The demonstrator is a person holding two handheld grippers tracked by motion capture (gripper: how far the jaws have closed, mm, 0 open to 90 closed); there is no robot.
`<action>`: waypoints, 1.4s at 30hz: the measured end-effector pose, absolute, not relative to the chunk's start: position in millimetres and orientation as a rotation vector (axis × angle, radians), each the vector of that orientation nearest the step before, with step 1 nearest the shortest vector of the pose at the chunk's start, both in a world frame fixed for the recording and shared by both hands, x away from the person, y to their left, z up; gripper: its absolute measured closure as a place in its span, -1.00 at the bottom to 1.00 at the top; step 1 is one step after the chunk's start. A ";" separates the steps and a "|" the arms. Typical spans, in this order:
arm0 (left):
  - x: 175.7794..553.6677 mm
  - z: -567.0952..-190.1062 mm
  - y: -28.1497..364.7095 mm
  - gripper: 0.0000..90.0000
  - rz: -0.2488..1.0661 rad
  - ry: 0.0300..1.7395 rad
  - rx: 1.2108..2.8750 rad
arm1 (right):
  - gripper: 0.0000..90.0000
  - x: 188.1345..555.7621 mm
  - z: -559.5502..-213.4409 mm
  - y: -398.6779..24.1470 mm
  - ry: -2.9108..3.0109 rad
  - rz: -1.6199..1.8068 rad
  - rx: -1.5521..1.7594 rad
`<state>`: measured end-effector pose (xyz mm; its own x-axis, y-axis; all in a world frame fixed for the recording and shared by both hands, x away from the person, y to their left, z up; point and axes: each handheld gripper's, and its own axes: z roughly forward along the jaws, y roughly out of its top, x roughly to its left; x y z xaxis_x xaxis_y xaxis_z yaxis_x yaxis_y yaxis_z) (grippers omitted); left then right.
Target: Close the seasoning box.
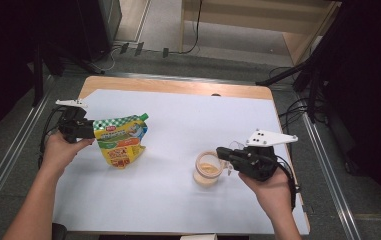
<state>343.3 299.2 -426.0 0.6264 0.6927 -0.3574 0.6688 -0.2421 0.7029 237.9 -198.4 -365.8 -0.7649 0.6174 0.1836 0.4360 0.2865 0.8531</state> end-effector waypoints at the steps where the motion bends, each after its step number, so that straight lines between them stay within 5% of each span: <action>1: 343.2 -426.2 299.2 -0.01 0.034 1.072 1.961 | 1.00 237.6 -363.7 -202.3 2.355 1.485 0.988; 12: 343.3 -427.4 302.4 -0.01 0.035 1.072 1.953 | 1.00 240.1 -354.2 -240.4 2.251 1.461 1.062; 23: 342.6 -426.9 304.4 -0.01 0.035 1.077 1.945 | 1.00 254.9 -380.4 -259.5 2.225 1.437 1.209; 42: 339.9 -430.6 305.3 -0.01 0.039 1.084 1.969 | 1.00 266.2 -411.6 -239.8 2.339 1.447 1.256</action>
<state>339.9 305.3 -430.6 0.6212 0.7004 -0.3514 0.6737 -0.2484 0.6960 266.2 -239.8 -411.6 -0.6490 0.6969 0.3051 0.5840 0.1994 0.7869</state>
